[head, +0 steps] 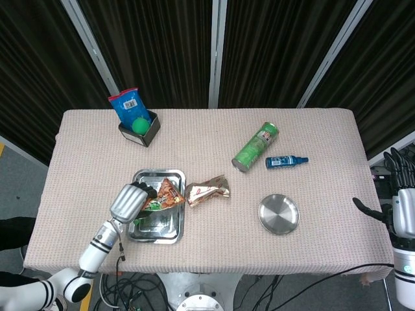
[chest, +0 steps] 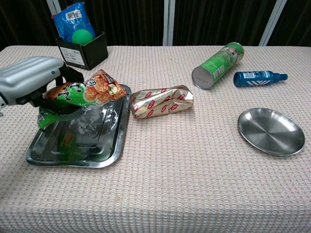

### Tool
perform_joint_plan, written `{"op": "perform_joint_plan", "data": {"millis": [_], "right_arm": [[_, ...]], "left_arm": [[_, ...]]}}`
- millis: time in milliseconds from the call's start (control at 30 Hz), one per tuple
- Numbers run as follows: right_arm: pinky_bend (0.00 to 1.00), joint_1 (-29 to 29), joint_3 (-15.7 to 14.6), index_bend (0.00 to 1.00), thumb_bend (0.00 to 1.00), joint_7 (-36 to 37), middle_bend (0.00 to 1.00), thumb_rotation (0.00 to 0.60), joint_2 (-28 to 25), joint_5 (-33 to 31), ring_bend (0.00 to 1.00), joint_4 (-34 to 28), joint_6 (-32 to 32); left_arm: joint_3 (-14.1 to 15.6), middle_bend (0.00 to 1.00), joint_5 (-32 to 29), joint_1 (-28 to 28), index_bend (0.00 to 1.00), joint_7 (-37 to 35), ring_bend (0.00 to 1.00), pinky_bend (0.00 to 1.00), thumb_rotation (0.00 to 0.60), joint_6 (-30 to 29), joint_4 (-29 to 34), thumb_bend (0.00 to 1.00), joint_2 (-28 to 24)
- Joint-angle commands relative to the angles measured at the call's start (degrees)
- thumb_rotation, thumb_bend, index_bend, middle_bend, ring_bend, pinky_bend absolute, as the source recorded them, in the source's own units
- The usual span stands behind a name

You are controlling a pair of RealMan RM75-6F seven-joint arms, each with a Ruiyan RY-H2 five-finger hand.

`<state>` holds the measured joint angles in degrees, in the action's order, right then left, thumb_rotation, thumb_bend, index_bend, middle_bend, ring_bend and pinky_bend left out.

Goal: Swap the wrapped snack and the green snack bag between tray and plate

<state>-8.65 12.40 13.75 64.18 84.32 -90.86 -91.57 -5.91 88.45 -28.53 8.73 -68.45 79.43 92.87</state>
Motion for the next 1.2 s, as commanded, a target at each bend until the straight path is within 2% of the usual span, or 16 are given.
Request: {"op": "perform_joint_plan", "data": {"millis": [33,167,300,500,767,833,1000,1067,1200], "right_arm": [[0.0,-0.13,0.16,0.0,0.0,0.53,0.0,0.6,0.2,-0.38,0.0,0.71,0.41],[0.0,-0.48,0.59,0.0,0.0,1.49,0.0,0.6,0.54,-1.34,0.0,1.47,1.29],[0.0,-0.37,1.24,0.0,0.0,2.18,0.0,0.6,0.6,-2.22,0.0,2.21,1.13],[0.0,0.39,1.84,0.0,0.0,4.27,0.0,0.6,0.17,-4.11,0.0,3.52,1.39],[0.0,0.82,1.99,0.0,0.0,6.41,0.0,0.6,0.32,-4.83,0.0,5.51,1.9],[0.0,0.84,1.92,0.0,0.0,6.8,0.0,0.6,0.46,-4.65,0.0,5.73,1.94],[0.0,0.98,2.15,0.0,0.0,7.34,0.0,0.6,0.57,-4.68,0.0,6.26,1.72],[0.0,0.99,2.34,0.0,0.0,7.45,0.0,0.6,0.57,-4.92,0.0,6.38,1.76],[0.0,0.83,2.48,0.0,0.0,7.29,0.0,0.6,0.63,-5.06,0.0,6.13,2.1]], "left_arm": [[0.73,0.56,1.0,0.64,0.64,1.13,0.47,0.51,0.6,-1.9,6.66,0.38,-2.15],[0.2,0.56,0.92,-1.03,0.64,3.83,0.47,0.51,0.6,-0.44,9.58,0.38,0.22],[-1.57,0.56,-1.2,-4.05,0.64,6.82,0.47,0.51,0.6,2.99,9.99,0.38,5.39],[-3.58,0.56,-4.17,-7.78,0.64,8.89,0.47,0.51,0.6,6.24,5.7,0.38,13.76],[-3.29,0.56,-5.71,-9.78,0.63,9.89,0.46,0.5,0.6,7.51,1.95,0.38,19.7],[-2.69,0.52,-5.92,-10.22,0.58,10.69,0.42,0.47,0.6,8.31,1.24,0.36,20.16],[-1.35,0.23,-7.28,-10.66,0.2,10.08,0.15,0.25,0.6,11.32,4.45,0.21,17.12],[-1.0,0.17,-7.27,-10.24,0.14,9.71,0.1,0.21,0.6,10.81,6.35,0.19,16.1],[-0.33,0.15,-7.14,-9.32,0.12,11.01,0.08,0.19,0.6,9.23,10.06,0.16,13.6]]}}
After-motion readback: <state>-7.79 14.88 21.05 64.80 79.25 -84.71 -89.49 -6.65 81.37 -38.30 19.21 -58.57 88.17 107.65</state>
